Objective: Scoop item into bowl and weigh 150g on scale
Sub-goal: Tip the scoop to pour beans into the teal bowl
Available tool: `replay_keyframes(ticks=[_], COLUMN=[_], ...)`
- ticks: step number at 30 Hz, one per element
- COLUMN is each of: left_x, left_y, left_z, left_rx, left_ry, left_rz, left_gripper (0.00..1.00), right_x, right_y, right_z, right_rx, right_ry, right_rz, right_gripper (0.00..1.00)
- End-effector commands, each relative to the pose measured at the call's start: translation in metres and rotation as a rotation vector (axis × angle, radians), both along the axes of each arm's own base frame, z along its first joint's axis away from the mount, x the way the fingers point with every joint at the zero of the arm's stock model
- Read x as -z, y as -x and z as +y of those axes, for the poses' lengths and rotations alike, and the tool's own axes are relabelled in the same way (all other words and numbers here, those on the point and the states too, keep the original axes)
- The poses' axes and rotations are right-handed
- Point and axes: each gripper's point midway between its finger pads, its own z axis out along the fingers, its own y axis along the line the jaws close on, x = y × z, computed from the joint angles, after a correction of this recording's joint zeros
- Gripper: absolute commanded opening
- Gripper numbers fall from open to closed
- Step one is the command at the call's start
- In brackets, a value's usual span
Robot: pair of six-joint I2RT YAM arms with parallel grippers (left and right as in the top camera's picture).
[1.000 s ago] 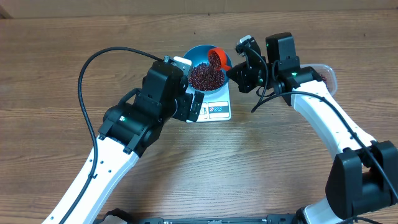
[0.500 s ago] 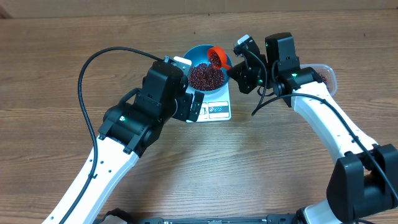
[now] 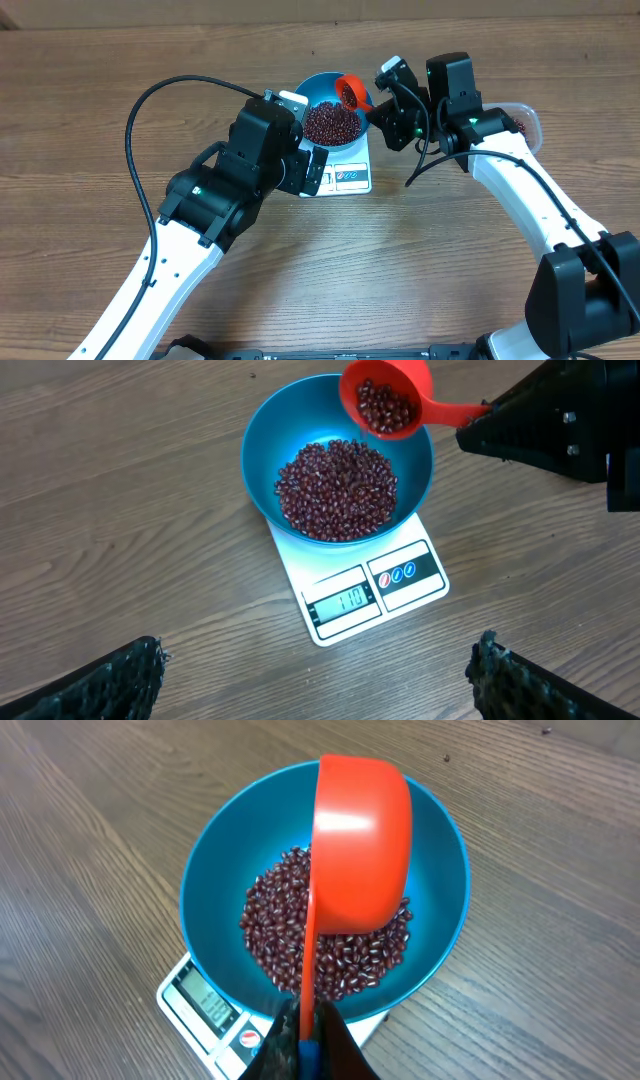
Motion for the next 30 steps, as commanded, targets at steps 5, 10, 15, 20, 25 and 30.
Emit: replay_keyframes(ticks=[5, 10, 15, 20, 25, 30], left_x=[-0.013, -0.013, -0.013, -0.013, -0.013, -0.013], left_y=[0.0, 0.0, 0.0, 0.0, 0.0, 0.0], left_z=[-0.001, -0.001, -0.001, -0.001, -0.001, -0.001], left_rx=[0.017, 0.017, 0.017, 0.017, 0.017, 0.017], left_ry=[0.011, 0.011, 0.011, 0.011, 0.011, 0.011], left_rz=[-0.032, -0.032, -0.032, -0.032, -0.032, -0.032], left_gripper=[1.0, 1.0, 1.0, 1.0, 0.99, 1.0], right_x=[-0.031, -0.031, -0.031, -0.032, -0.036, -0.044], right_y=[-0.003, -0.003, -0.003, -0.004, -0.008, -0.015], right_z=[0.003, 0.003, 0.004, 0.004, 0.005, 0.006], right_rx=[-0.123, -0.161, -0.189, -0.208, -0.258, -0.281], right_ry=[0.073, 0.101, 0.118, 0.132, 0.169, 0.191], right_rz=[-0.181, -0.218, -0.243, -0.268, -0.342, -0.42], right_gripper=[0.04, 0.04, 0.04, 0.04, 0.04, 0.04])
